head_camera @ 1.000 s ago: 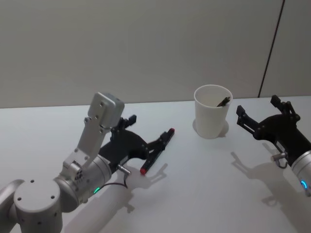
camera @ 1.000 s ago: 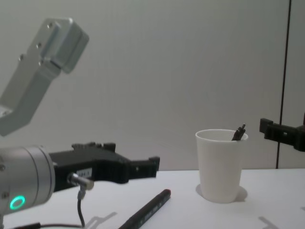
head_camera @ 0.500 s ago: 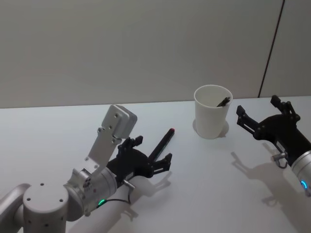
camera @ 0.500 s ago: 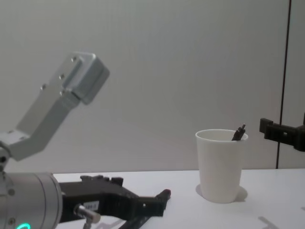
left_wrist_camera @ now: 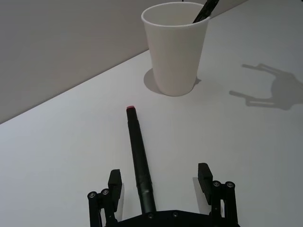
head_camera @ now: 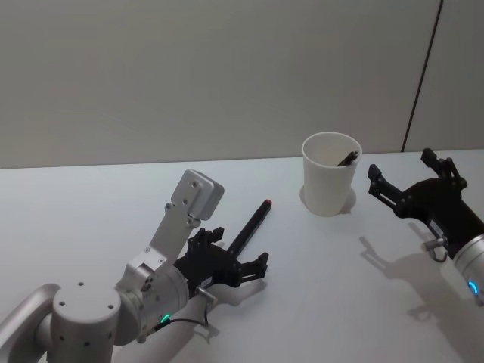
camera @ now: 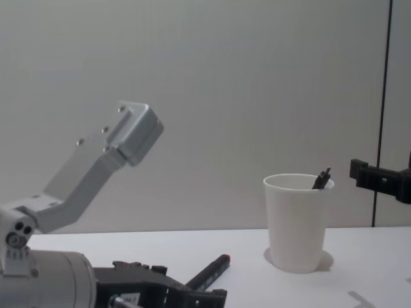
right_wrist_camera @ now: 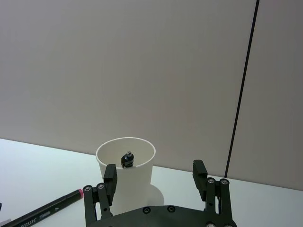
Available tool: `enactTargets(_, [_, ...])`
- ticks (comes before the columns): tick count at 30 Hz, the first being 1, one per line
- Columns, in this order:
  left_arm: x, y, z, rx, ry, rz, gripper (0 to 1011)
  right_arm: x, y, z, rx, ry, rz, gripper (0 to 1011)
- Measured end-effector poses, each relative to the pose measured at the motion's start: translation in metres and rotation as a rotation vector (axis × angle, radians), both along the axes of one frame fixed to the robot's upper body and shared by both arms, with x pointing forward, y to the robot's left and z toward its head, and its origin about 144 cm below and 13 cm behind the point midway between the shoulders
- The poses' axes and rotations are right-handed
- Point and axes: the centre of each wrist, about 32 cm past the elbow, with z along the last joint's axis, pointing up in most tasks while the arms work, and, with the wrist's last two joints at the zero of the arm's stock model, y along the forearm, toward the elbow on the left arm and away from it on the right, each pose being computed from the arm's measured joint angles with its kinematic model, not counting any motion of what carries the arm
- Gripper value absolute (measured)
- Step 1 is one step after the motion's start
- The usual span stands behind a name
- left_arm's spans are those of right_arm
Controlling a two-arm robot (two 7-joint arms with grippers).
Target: Place the pen into the pen holder.
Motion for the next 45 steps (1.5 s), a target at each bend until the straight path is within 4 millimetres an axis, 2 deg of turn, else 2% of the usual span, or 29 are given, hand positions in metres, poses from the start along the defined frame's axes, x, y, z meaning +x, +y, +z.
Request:
enactTargets(21, [0.009, -0.004, -0.004, 0.01, 0.058, 0.081, 1003, 0.0, 0.0, 0.0, 0.0, 0.0, 0.0, 1001])
enactTargets(45, [0.013, -0.008, -0.004, 0.021, 0.092, 0.091, 1003, 0.0, 0.0, 0.0, 0.0, 0.0, 0.0, 1001])
